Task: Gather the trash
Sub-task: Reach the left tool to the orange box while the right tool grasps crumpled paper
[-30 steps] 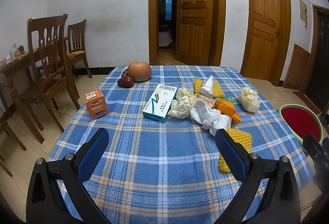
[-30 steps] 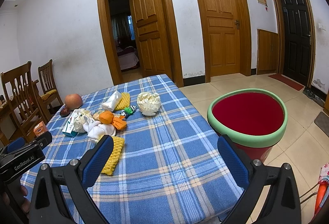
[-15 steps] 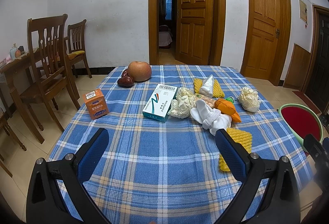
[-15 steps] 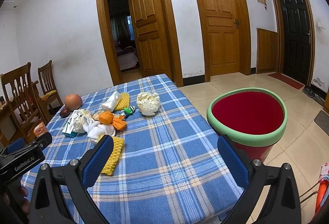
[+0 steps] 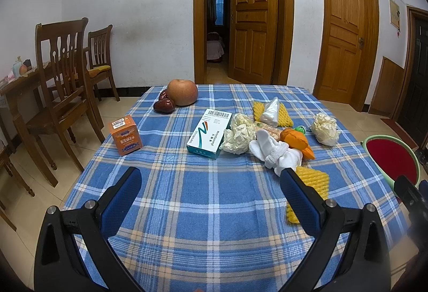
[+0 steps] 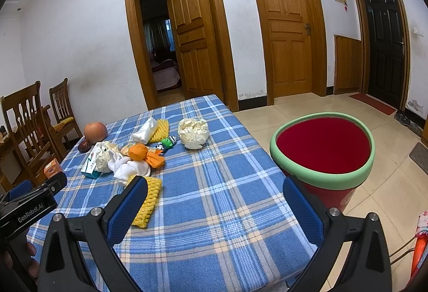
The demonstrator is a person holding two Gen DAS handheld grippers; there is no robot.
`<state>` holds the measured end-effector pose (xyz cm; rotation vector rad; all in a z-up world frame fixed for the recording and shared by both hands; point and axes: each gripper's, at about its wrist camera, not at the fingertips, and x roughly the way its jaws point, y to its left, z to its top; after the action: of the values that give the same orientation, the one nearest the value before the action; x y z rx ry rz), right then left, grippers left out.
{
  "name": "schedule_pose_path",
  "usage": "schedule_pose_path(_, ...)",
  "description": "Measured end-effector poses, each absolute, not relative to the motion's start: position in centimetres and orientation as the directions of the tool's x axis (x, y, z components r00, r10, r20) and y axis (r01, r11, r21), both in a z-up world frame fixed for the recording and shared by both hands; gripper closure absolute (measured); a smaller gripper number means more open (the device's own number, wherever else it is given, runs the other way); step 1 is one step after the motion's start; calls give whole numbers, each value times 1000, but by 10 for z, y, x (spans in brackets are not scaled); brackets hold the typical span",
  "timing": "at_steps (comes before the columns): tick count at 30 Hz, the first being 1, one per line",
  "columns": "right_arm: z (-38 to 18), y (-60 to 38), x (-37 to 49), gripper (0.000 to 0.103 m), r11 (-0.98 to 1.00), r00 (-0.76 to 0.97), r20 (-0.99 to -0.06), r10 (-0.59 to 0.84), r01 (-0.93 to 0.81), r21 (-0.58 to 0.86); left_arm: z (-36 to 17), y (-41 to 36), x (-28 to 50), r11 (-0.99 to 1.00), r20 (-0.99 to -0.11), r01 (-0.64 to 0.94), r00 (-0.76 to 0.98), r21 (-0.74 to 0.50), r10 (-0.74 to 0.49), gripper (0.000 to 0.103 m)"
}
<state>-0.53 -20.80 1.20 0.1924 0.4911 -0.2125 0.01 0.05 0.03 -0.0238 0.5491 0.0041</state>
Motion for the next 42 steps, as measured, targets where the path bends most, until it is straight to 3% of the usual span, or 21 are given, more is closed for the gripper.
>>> schedule_pose_path(11, 14, -212, 12, 0, 964, 861, -489, -142, 233, 129, 2, 31, 14, 998, -533, -57, 845, -24, 36, 2)
schedule_pose_path(30, 13, -233, 94, 0, 959, 796, -601, -72, 220, 176, -10, 119, 88, 969, -629, -240, 762, -52, 155, 2)
schedule_pose_path(42, 0, -242, 139, 0, 954, 736, -671, -87, 256, 157, -32, 144, 141, 962, -708, -268, 690, -55, 152, 2)
